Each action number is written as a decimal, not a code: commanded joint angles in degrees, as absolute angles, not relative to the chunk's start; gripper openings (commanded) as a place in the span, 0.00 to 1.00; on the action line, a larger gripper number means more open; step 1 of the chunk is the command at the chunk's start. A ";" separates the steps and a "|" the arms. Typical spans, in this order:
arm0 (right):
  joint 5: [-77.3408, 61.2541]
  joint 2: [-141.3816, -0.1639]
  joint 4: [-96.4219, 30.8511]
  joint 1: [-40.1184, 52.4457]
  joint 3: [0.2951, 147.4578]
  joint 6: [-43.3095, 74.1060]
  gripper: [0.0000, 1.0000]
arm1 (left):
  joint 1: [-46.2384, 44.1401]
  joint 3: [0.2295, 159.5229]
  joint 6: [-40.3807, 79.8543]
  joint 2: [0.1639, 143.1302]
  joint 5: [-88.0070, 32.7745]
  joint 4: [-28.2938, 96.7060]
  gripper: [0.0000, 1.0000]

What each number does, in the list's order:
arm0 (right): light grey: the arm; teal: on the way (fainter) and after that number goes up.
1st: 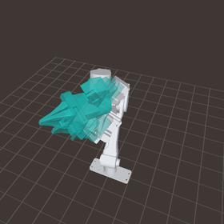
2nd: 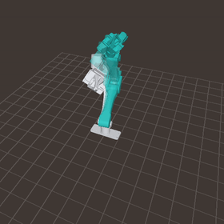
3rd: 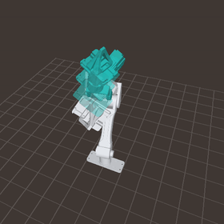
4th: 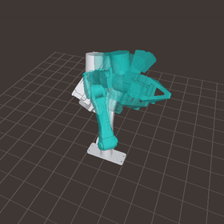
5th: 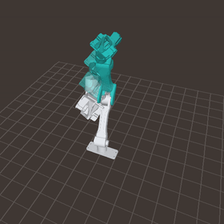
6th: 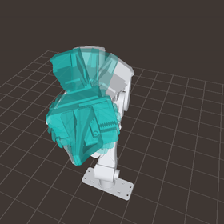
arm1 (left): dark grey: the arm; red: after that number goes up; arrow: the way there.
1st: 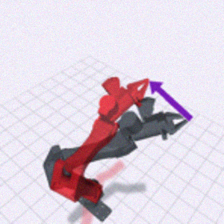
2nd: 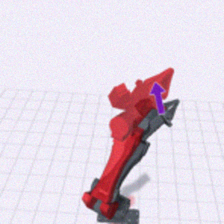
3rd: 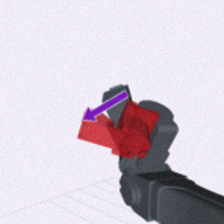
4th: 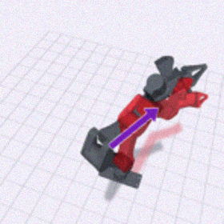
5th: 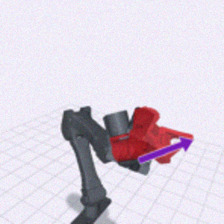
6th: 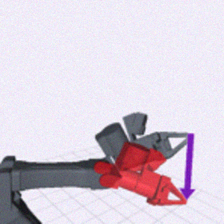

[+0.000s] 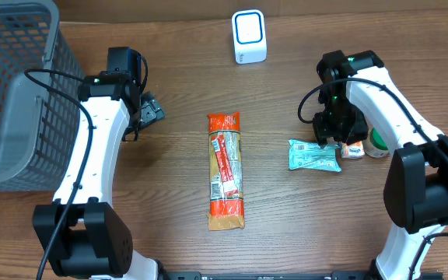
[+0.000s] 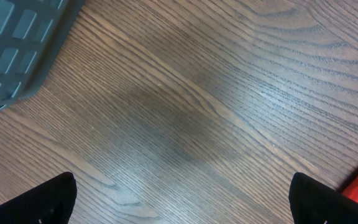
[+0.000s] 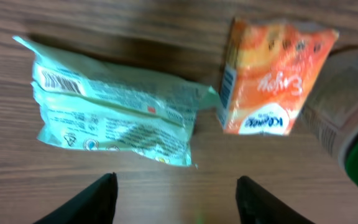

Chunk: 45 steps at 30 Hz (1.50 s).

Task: Scan the item barcode
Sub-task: 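Carry the mint-green pack right and lower it near the jar, then open the right gripper and lift away from the mint-green pack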

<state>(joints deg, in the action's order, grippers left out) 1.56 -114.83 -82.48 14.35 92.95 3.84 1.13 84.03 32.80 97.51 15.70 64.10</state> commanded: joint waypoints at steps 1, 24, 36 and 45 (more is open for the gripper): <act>-4.86 -114.19 -80.95 15.05 92.95 4.95 0.57 | 0.71 84.86 32.12 96.42 16.49 64.07 1.00; -3.92 -114.24 -63.61 30.00 92.66 16.56 0.06 | 0.71 84.86 32.12 96.42 16.49 64.07 1.00; -2.31 -114.26 -50.83 29.78 77.80 16.51 0.12 | 0.71 84.86 32.14 96.42 16.49 64.05 1.00; 6.68 -114.24 -52.16 26.89 74.83 16.58 0.14 | 0.71 84.86 32.12 96.42 16.47 64.05 1.00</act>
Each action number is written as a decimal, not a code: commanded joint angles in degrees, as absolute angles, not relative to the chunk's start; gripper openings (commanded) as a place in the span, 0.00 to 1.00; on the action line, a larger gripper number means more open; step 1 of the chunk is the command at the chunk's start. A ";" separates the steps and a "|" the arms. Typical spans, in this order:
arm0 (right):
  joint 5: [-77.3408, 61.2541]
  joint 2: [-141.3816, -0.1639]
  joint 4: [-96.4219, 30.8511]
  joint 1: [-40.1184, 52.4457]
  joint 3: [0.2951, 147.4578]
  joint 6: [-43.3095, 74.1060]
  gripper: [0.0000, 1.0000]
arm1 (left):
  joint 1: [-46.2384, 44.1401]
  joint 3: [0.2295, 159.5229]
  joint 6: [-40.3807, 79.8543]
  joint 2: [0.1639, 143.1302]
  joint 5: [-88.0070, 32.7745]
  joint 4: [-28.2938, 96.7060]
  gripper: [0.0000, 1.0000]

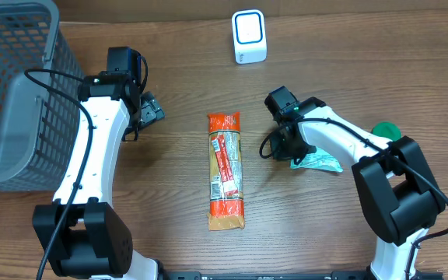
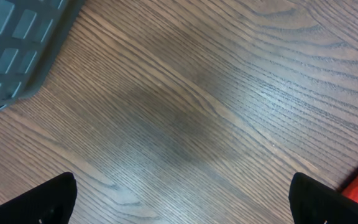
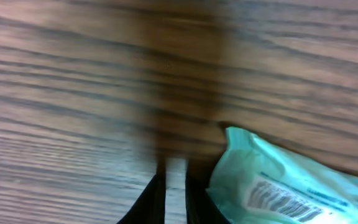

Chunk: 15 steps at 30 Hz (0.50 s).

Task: Scan the item barcode
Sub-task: 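Open the right gripper and lift away from the mint-green pack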

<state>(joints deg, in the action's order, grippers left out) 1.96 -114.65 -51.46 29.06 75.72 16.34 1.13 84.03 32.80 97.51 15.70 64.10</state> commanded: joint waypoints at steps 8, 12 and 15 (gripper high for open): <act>3.27 -114.24 -54.48 22.70 74.83 18.02 0.14 | 0.71 84.86 32.14 96.42 16.49 64.05 1.00; 2.70 -114.24 -54.50 22.70 74.85 17.56 0.15 | 0.71 84.86 32.14 96.42 16.49 64.03 1.00; 1.30 -113.58 -54.59 22.76 75.44 17.56 0.12 | 0.71 84.86 32.14 96.42 16.49 64.07 1.00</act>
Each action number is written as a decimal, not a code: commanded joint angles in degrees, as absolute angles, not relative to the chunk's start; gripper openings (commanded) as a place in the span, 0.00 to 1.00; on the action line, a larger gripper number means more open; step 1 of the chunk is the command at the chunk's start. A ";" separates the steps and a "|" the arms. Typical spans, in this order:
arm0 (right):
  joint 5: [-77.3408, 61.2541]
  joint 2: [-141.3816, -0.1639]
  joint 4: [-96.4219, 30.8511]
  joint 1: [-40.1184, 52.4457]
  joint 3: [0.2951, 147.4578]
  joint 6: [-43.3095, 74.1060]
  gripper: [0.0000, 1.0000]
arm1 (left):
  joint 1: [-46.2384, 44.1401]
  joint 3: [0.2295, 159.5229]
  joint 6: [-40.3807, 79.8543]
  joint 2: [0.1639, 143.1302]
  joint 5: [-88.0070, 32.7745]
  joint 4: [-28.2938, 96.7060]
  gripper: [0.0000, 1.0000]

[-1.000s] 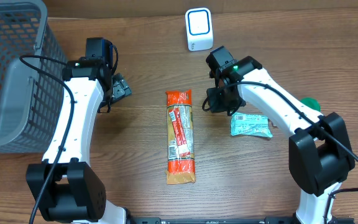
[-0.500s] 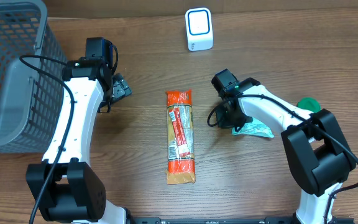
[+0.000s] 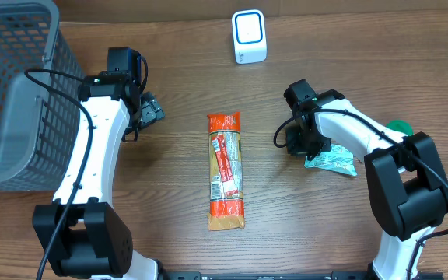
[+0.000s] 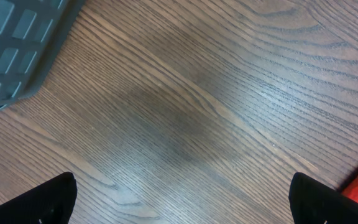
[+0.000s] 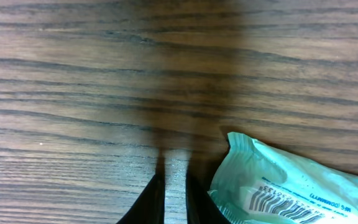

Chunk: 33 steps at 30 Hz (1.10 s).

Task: Scan the item barcode
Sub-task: 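Open the right gripper and lift away from the mint-green pack, then move the right gripper over the orange snack bar package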

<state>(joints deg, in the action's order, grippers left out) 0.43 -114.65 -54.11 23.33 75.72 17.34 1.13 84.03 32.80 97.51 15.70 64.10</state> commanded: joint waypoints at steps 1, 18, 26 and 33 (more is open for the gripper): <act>0.01 -112.90 -54.57 22.81 75.75 17.41 0.12 | 0.71 84.86 32.14 96.42 16.49 64.05 1.00; -22.39 -99.13 -46.83 28.51 77.25 14.98 0.87 | 0.71 84.86 32.14 96.42 16.49 64.05 1.00; -20.01 -99.13 -44.12 33.89 77.21 18.13 0.48 | 0.71 84.86 32.14 96.42 16.49 64.05 1.00; -10.81 -99.13 -45.25 40.25 77.19 24.27 0.47 | 0.71 84.86 32.14 96.42 16.49 64.05 1.00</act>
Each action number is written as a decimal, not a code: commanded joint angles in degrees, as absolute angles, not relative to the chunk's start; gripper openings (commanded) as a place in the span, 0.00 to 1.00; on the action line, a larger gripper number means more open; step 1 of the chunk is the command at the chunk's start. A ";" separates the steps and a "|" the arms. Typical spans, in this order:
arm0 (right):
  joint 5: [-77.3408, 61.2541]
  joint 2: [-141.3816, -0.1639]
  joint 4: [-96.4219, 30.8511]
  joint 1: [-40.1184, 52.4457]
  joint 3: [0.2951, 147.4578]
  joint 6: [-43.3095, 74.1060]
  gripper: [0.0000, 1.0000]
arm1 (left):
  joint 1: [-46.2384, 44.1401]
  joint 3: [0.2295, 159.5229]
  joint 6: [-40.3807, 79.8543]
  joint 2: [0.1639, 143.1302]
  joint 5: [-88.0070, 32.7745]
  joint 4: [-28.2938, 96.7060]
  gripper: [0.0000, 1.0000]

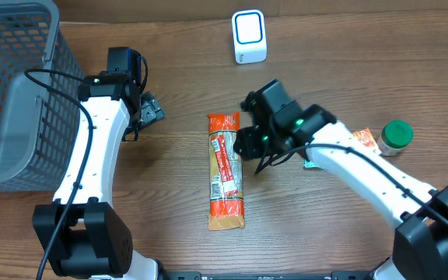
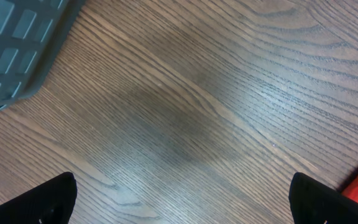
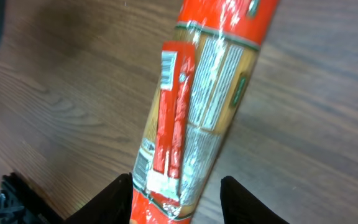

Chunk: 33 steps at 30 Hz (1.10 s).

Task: Scan the item barcode
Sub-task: 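Move the right gripper over the orange snack bar package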

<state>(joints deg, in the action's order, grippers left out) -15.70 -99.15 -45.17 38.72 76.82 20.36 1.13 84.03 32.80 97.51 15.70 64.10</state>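
Observation:
A long red-and-tan packet [image 1: 225, 171] lies lengthwise in the middle of the table, its white label and red strip [image 3: 173, 112] facing up. My right gripper [image 3: 178, 202] is open, one finger on each side of a red end of the packet; from overhead it [image 1: 247, 144] hangs by the packet's upper right side. The white scanner with a blue window [image 1: 249, 36] stands at the back. My left gripper [image 1: 148, 109] is open over bare wood, with only a red corner of the packet in its view.
A grey mesh basket [image 1: 14, 93] fills the left side, and its corner [image 2: 17, 50] shows in the left wrist view. A teal packet [image 1: 311, 163] is mostly hidden under my right arm. An orange carton [image 1: 364, 140] and a green-lidded jar [image 1: 397, 134] sit at right.
My right gripper was shut beside the teal packet's left edge. It is now open further left, astride the long packet's end. The left arm has not moved.
My right gripper was open over the teal packet and the orange carton. Then it was shut at the teal packet's left edge, and the packet lay slightly further right afterwards. Now it is open at the long red-and-tan packet. The left arm stayed still throughout.

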 commanded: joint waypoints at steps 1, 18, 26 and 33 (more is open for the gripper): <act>-9.54 -99.18 -45.25 41.15 77.12 25.78 0.46 | 0.71 84.86 32.12 96.42 16.49 64.05 1.00; -5.41 -108.73 -45.54 49.91 76.84 31.79 0.37 | 0.71 84.86 32.14 96.42 16.49 64.05 1.00; -5.93 -110.83 -46.96 49.93 76.82 33.26 0.37 | 0.71 84.86 32.12 96.42 16.49 64.05 1.00; -7.22 -111.20 -46.72 49.91 76.82 33.26 0.37 | 0.71 84.86 32.14 96.42 16.49 64.05 1.00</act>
